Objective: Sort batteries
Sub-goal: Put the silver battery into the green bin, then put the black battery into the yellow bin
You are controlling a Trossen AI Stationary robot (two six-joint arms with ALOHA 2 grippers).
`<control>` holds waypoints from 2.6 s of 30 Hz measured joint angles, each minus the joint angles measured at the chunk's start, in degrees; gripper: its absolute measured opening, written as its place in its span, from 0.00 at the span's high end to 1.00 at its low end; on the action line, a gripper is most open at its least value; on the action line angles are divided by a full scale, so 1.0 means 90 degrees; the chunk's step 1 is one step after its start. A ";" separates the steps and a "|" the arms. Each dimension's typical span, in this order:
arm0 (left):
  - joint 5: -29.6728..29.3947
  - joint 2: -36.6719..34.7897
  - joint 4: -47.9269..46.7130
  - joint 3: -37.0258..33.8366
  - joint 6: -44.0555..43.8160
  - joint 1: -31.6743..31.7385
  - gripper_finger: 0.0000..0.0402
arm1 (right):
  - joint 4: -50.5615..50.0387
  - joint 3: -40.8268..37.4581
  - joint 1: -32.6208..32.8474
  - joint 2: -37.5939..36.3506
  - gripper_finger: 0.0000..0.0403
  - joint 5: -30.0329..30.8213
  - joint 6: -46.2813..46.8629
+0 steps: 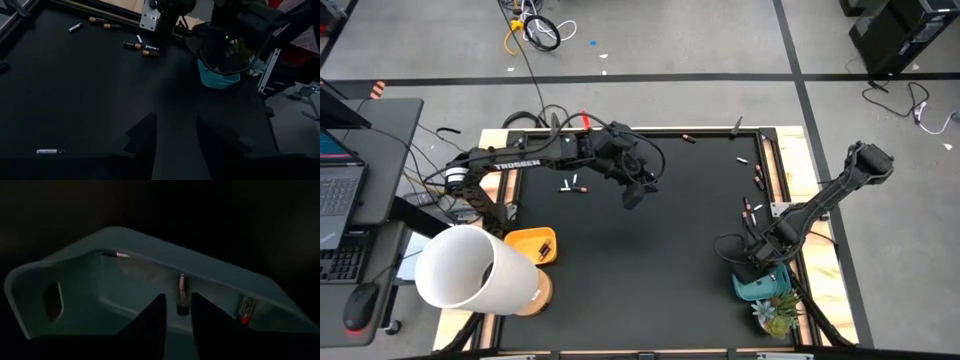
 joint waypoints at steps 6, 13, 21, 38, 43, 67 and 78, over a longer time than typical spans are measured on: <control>0.0000 0.0002 -0.0015 0.0001 0.0127 0.0000 0.62 | 0.0059 0.0126 0.0000 -0.0011 0.66 -0.0369 0.0000; 0.0000 0.0002 -0.0013 0.0000 0.0135 0.0000 0.62 | -0.0763 0.1329 -0.0022 -0.0363 0.66 -0.0145 -0.0068; 0.0000 0.0002 0.0136 0.0000 0.0137 0.0000 0.62 | -0.2964 0.1535 -0.0949 -0.0784 0.67 0.0865 -0.0138; -0.0070 0.0003 0.0173 0.0000 -0.0050 0.0000 0.62 | -0.2086 0.0820 -0.3953 -0.0633 0.68 0.0679 -0.2347; -0.0154 0.0005 0.0318 0.0000 -0.0037 0.0000 0.62 | -0.1782 0.0821 -0.4658 -0.0333 0.69 0.1213 -0.2677; -0.0165 0.0005 0.0337 0.0001 -0.0176 0.0005 0.62 | -0.2100 0.0425 -0.6537 0.0491 0.62 0.1256 -0.4990; -0.0165 0.0005 0.0382 0.0000 -0.0234 0.0005 0.62 | -0.1540 0.0337 -0.6659 0.1540 0.64 0.1316 -0.5545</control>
